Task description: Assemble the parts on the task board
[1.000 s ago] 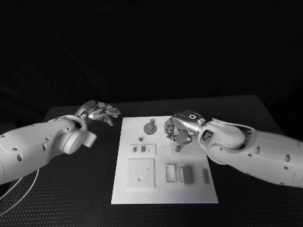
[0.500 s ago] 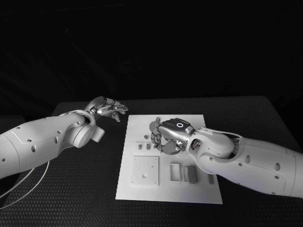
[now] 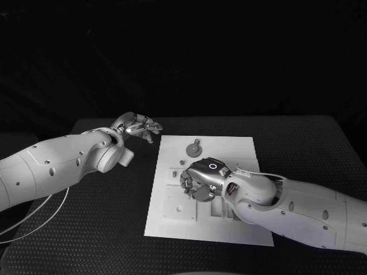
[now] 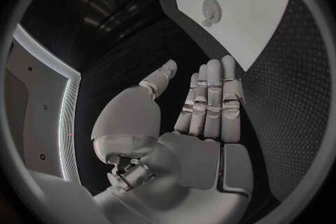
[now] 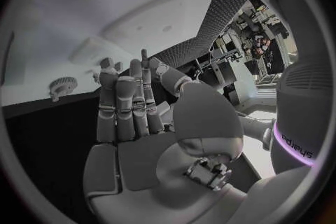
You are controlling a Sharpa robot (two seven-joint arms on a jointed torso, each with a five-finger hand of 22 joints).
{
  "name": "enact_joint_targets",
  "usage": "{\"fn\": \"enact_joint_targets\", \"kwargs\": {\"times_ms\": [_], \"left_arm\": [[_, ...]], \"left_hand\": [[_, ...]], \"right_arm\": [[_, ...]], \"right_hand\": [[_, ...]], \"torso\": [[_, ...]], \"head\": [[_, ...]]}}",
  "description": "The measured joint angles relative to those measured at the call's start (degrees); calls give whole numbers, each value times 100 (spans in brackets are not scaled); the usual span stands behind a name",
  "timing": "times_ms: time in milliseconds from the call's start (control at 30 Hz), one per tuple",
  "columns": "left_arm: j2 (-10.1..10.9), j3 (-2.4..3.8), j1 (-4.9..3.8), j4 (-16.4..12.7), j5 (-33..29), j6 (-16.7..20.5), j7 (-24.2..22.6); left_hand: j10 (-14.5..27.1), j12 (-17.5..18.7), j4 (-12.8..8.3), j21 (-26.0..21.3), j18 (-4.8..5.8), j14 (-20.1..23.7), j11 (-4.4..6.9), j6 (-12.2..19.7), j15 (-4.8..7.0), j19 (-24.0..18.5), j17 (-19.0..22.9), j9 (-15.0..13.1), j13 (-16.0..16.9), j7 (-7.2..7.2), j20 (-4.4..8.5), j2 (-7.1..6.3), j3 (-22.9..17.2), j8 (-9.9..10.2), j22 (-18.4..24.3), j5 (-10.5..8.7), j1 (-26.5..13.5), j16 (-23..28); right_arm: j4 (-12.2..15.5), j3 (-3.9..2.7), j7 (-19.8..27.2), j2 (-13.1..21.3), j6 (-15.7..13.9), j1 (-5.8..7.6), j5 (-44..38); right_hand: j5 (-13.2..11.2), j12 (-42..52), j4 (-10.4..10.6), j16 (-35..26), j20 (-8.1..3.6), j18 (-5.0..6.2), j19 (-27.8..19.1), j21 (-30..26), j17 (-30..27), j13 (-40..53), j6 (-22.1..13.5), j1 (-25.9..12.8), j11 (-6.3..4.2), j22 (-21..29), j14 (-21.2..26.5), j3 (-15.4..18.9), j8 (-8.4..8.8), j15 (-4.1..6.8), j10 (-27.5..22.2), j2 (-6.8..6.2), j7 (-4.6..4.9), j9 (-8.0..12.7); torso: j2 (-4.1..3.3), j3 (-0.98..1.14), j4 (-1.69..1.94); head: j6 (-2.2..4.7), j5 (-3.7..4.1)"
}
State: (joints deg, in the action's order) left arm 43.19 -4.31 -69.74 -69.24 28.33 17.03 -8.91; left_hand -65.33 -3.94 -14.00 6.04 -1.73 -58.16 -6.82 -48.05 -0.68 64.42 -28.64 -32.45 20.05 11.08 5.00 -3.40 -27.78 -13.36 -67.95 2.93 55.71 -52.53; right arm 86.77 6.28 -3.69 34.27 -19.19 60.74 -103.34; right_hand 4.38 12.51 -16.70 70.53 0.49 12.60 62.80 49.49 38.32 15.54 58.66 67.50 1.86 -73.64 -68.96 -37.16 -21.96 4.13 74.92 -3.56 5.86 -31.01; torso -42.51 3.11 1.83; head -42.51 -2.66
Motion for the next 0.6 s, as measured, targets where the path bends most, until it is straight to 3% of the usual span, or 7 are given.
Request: {"fn": "enact_joint_targets", "kwargs": {"times_ms": [300, 600], "left_arm": [[-21, 0, 0, 4, -1, -1, 3], [-11, 0, 0, 17, -2, -2, 8]], "left_hand": [[0, 0, 0, -23, 0, 0, 0, -1, 0, 0, -5, 0, 5, -1, 0, 0, 0, 0, 0, 0, 0, 0], [0, 0, 0, -23, 0, 0, 0, -4, 0, -1, -4, 0, 4, -5, -1, 0, 0, 0, -1, 0, 0, 0]], "right_arm": [[-162, 68, 5, -77, 5, -135, -93], [-171, 91, -10, -56, 13, -143, -147]], "right_hand": [[-17, -1, 0, 0, -7, -1, -7, 0, 6, 1, -1, 1, 10, 1, 7, 1, 2, -7, -10, 1, 1, 0], [-16, -18, 1, 0, -6, -1, -8, 0, 12, 12, -1, 2, 10, -5, 6, 1, 18, -10, -11, 2, 1, -10]], "torso": [[-2, 2, 8], [-1, 2, 1]], "head": [[-52, -58], [-83, -91]]}}
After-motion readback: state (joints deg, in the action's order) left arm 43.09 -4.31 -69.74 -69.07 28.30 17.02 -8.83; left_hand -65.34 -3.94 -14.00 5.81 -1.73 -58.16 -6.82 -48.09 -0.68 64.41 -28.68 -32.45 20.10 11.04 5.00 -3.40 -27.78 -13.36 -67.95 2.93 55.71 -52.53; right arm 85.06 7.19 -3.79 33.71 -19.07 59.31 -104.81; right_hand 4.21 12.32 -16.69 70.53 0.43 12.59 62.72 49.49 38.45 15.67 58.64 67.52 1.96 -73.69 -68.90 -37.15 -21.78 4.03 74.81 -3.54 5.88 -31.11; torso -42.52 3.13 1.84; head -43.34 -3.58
